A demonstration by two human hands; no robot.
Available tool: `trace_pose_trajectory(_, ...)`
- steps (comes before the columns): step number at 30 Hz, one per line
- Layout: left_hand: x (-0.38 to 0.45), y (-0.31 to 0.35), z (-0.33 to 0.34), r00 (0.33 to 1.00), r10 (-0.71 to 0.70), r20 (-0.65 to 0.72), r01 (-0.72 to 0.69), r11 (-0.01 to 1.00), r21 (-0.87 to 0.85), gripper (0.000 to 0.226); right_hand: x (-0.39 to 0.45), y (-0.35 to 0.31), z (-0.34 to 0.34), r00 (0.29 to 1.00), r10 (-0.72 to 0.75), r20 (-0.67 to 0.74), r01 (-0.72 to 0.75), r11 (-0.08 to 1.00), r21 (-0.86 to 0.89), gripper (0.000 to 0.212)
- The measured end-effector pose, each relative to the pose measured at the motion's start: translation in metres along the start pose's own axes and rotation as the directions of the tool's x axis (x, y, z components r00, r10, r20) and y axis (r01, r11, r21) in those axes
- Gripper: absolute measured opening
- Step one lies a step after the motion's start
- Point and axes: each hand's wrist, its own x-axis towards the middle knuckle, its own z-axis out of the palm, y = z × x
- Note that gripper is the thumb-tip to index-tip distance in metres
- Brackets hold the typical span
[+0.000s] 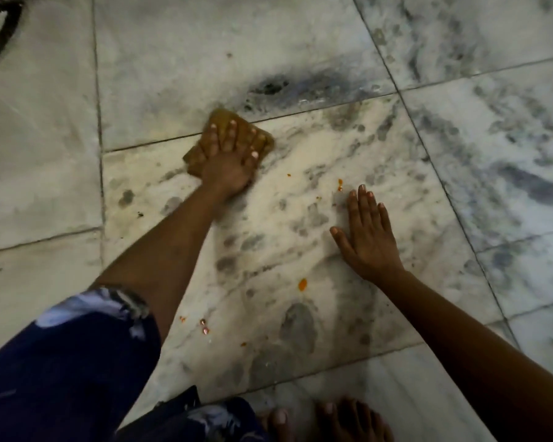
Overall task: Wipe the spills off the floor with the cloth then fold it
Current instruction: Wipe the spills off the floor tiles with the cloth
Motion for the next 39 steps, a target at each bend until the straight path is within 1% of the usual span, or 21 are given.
trace_pose_trajectory(3, -0.050, 0.027, 0.025, 0.969, 0.249, -0.004, -0.248, 0.969, 0.013, 0.057, -0.001, 0.013, -0.002, 0.995, 0.098, 0.014, -0.098, 0.995, -0.001, 0.085)
trace_pose_trajectory(4, -0.069, 0.023, 0.028, 0.950, 0.311, 0.002, -0.311, 0.950, 0.031, 0.059, -0.002, 0.017, -0.002, 0.991, 0.129, 0.020, -0.129, 0.992, 0.008, 0.086)
trace_pose_trajectory(5, -0.081, 0.012, 0.032, 0.941, 0.338, 0.010, -0.338, 0.939, 0.059, 0.061, -0.003, 0.020, -0.001, 0.987, 0.157, 0.027, -0.158, 0.987, 0.018, 0.087)
trace_pose_trajectory(6, -0.087, -0.003, 0.032, 0.945, 0.327, 0.005, -0.326, 0.941, 0.088, 0.062, -0.004, 0.022, -0.001, 0.984, 0.175, 0.036, -0.176, 0.984, 0.023, 0.087)
trace_pose_trajectory(7, -0.082, -0.018, 0.029, 0.960, 0.280, 0.004, -0.279, 0.955, 0.106, 0.064, -0.005, 0.025, 0.000, 0.981, 0.188, 0.043, -0.189, 0.982, 0.027, 0.087)
trace_pose_trajectory(8, -0.070, -0.034, 0.023, 0.978, 0.210, -0.009, -0.207, 0.970, 0.124, 0.065, -0.006, 0.026, 0.000, 0.979, 0.198, 0.045, -0.200, 0.979, 0.035, 0.087)
trace_pose_trajectory(10, -0.034, -0.053, 0.011, 0.999, 0.041, -0.036, -0.035, 0.989, 0.147, 0.056, -0.008, 0.029, -0.002, 0.975, 0.214, 0.063, -0.217, 0.975, 0.052, 0.084)
trace_pose_trajectory(12, 0.000, -0.045, -0.004, 0.997, -0.076, -0.026, 0.079, 0.991, 0.104, 0.054, -0.010, 0.031, -0.003, 0.976, 0.202, 0.083, -0.207, 0.977, 0.052, 0.082)
trace_pose_trajectory(13, 0.012, -0.032, -0.006, 0.995, -0.097, -0.014, 0.098, 0.993, 0.071, 0.054, -0.011, 0.032, -0.003, 0.979, 0.185, 0.082, -0.189, 0.981, 0.045, 0.083)
trace_pose_trajectory(15, 0.018, 0.007, -0.001, 0.998, -0.067, -0.010, 0.067, 0.998, 0.012, 0.055, -0.013, 0.035, -0.004, 0.985, 0.154, 0.081, -0.157, 0.987, 0.034, 0.087)
trace_pose_trajectory(17, 0.003, 0.045, 0.013, 0.999, 0.042, -0.007, -0.041, 0.999, 0.015, 0.056, -0.013, 0.040, -0.004, 0.984, 0.152, 0.092, -0.155, 0.988, 0.024, 0.090)
trace_pose_trajectory(19, -0.027, 0.067, 0.031, 0.985, 0.173, 0.002, -0.173, 0.984, 0.043, 0.055, -0.011, 0.044, -0.005, 0.983, 0.150, 0.106, -0.151, 0.988, 0.001, 0.092)
trace_pose_trajectory(22, -0.080, 0.063, 0.047, 0.922, 0.387, -0.004, -0.385, 0.919, 0.088, 0.056, -0.008, 0.051, -0.006, 0.984, 0.137, 0.112, -0.137, 0.991, -0.011, 0.093)
trace_pose_trajectory(24, -0.100, 0.040, 0.050, 0.890, 0.456, 0.020, -0.454, 0.880, 0.136, 0.056, -0.007, 0.053, -0.005, 0.984, 0.133, 0.119, -0.136, 0.991, 0.017, 0.093)
trace_pose_trajectory(26, -0.095, 0.015, 0.044, 0.912, 0.407, 0.043, -0.409, 0.899, 0.156, 0.057, -0.007, 0.052, -0.004, 0.984, 0.129, 0.119, -0.135, 0.990, 0.044, 0.093)
trace_pose_trajectory(28, -0.075, 0.009, 0.030, 0.955, 0.295, 0.030, -0.296, 0.944, 0.146, 0.060, -0.007, 0.051, -0.002, 0.985, 0.129, 0.117, -0.136, 0.989, 0.053, 0.093)
trace_pose_trajectory(30, -0.052, 0.029, 0.013, 0.983, 0.184, 0.001, -0.183, 0.974, 0.130, 0.055, -0.007, 0.052, -0.001, 0.984, 0.127, 0.124, -0.134, 0.989, 0.054, 0.093)
trace_pose_trajectory(31, -0.039, 0.043, 0.006, 0.987, 0.162, 0.012, -0.162, 0.978, 0.128, 0.051, -0.007, 0.052, -0.001, 0.984, 0.125, 0.130, -0.133, 0.990, 0.054, 0.094)
trace_pose_trajectory(33, -0.018, 0.075, -0.003, 0.981, 0.185, 0.062, -0.191, 0.973, 0.129, 0.051, -0.006, 0.053, -0.002, 0.984, 0.121, 0.131, -0.129, 0.990, 0.054, 0.094)
trace_pose_trajectory(37, -0.015, 0.117, 0.022, 0.958, 0.262, 0.121, -0.272, 0.959, 0.078, 0.052, -0.007, 0.053, -0.002, 0.987, 0.112, 0.115, -0.118, 0.992, 0.052, 0.093)
trace_pose_trajectory(39, -0.040, 0.122, 0.038, 0.921, 0.371, 0.119, -0.381, 0.922, 0.072, 0.053, -0.007, 0.054, -0.001, 0.988, 0.105, 0.111, -0.112, 0.992, 0.055, 0.093)
